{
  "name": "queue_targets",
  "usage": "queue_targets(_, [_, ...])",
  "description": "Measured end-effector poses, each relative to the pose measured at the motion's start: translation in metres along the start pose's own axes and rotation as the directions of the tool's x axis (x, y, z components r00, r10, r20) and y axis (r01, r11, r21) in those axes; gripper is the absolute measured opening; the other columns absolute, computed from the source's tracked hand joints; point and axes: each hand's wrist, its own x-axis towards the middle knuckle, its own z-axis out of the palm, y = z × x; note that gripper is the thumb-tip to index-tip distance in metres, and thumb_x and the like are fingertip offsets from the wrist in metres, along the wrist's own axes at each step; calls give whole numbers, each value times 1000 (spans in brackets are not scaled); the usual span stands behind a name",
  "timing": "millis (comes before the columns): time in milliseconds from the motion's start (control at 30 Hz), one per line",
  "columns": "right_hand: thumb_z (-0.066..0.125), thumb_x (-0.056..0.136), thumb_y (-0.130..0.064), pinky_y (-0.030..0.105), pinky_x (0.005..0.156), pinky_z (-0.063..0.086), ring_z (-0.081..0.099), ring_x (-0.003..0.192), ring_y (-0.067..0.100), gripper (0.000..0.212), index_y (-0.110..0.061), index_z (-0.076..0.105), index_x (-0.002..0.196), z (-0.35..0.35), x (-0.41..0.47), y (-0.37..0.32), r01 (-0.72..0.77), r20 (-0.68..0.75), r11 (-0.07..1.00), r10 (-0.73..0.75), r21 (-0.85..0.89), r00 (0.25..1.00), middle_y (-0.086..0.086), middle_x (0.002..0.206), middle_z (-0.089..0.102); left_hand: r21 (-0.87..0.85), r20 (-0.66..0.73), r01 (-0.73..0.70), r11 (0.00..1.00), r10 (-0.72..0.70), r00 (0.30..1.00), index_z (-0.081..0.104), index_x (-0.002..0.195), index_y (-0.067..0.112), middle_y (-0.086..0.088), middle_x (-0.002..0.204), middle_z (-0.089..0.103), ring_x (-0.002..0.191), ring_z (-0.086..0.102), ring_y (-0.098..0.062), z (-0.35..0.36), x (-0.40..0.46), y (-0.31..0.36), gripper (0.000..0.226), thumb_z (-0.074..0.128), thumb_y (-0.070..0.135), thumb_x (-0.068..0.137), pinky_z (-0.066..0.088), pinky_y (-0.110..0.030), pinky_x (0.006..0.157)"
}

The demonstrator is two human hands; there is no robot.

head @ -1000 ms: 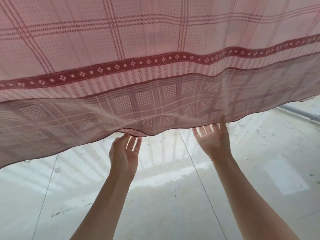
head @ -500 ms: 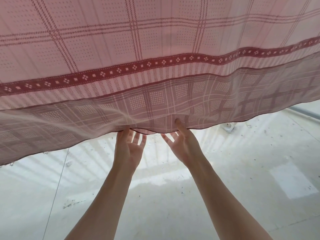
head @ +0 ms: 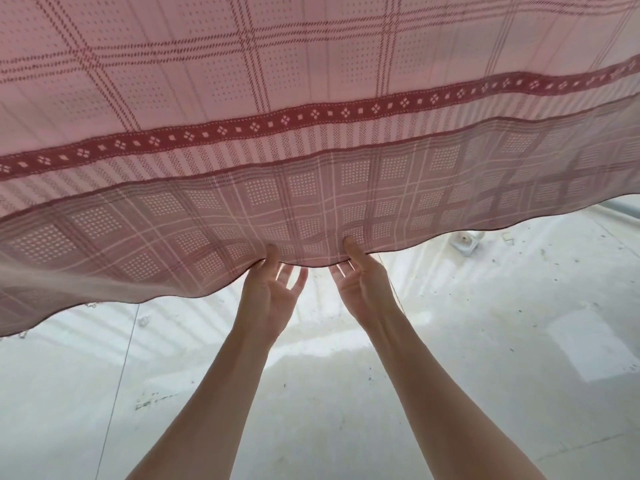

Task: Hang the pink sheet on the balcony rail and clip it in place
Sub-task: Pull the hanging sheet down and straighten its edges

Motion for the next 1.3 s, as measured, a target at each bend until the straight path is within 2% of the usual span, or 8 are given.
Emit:
queue_targets(233, [68,74,-10,35,99,43,64,109,19,40,-2,60,113,10,-7,1,-30,-88,999,28,-27,996,9,115,68,-96,-9,95,991,-96,995,55,118,27,9,116,65,112,59,-12,11,-9,-9,40,60,24,79,45,-36,95])
queue_targets(333, [68,73,-9,36,101,43,65,107,17,40,-2,61,111,18,-3,-2,-23,-113,995,13,-94,993,8,114,69,-37,3,111,993,-111,994,55,116,23,9,110,66,113,58,-12,19,-3,-3,34,58,19,83,47,-34,90])
queue_targets(467, [69,73,-14,37,100,45,65,106,17,43,-4,60,115,12,-8,-7,11,-157,986,-37,-164,987,7,113,70,98,42,114,989,-119,992,54,120,23,2,128,58,119,53,-14,22,9,-4,40,59,18,80,43,-37,95])
queue_targets(633, [50,90,-43,43,105,38,56,117,26,39,-17,59,119,13,-15,-56,181,-133,983,-176,23,975,8,127,58,84,-72,146,986,-140,987,58,107,27,7,115,64,112,56,-12,10,1,-16,22,55,15,88,40,-39,94])
queue_targets(800, [42,96,-37,46,110,32,47,129,29,47,-14,45,138,9,-23,-114,257,-169,962,-239,93,956,8,139,50,33,-176,123,992,-116,978,57,103,25,9,105,66,104,59,-11,5,8,0,16,55,17,89,43,-35,88])
queue_targets(967, [49,92,-30,36,86,53,61,92,21,22,-13,55,105,-26,-31,-153,247,-357,946,-310,-212,881,6,103,58,-101,-231,114,988,-135,964,58,100,22,8,97,63,95,60,-10,29,20,-22,13,57,29,88,44,-36,88])
queue_targets(1100, [55,89,-19,39,70,55,69,88,19,13,-15,65,96,-59,-32,-199,196,-366,975,-220,-102,904,3,94,72,-237,-195,93,967,-141,971,56,107,22,8,108,58,102,56,-9,64,26,-62,26,58,36,86,41,-36,97])
queue_targets(1300, [61,87,-30,38,71,56,64,100,21,16,-15,64,93,-109,-20,-270,61,-220,996,-76,-72,972,4,103,65,-234,-27,63,970,-72,997,53,122,30,12,119,60,112,55,-9,145,29,-148,35,56,28,87,43,-37,93])
